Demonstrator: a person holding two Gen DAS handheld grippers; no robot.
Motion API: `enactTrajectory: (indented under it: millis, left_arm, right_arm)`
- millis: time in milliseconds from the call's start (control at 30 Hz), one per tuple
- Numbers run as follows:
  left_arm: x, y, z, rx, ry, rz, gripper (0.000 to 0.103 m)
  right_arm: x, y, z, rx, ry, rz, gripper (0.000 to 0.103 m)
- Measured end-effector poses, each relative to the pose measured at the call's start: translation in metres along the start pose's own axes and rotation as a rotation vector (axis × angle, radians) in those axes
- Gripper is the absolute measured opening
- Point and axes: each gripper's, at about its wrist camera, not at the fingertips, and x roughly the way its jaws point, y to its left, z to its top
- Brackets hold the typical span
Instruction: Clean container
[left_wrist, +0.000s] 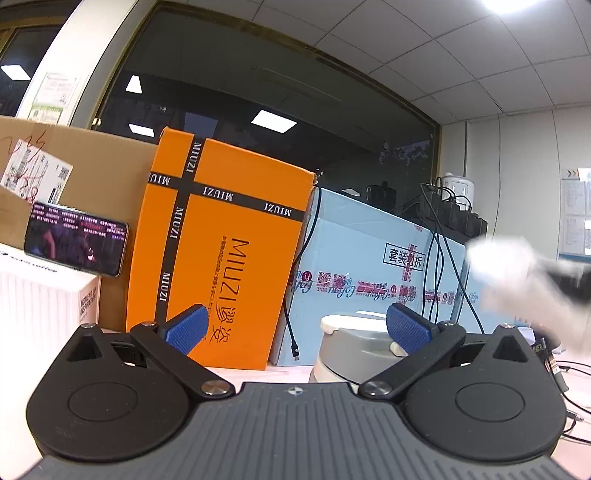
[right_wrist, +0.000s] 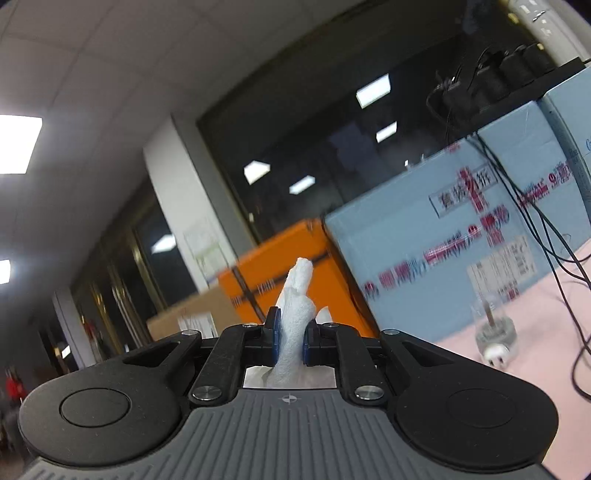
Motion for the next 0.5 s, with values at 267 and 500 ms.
enactTrajectory:
  millis: [267, 500]
  left_arm:
    - [-0.002, -0.002, -0.001, 0.014, -0.012, 0.003, 0.103]
    - [-0.001, -0.002, -0.001, 0.006, -0.014, 0.001, 0.103]
  right_arm:
    - [0.021, -0.022, -0.044, 0.145, 0.046, -0.058, 0.011]
    - [0.022, -0.033, -0.071, 0.199, 0.090, -0.104, 0.011]
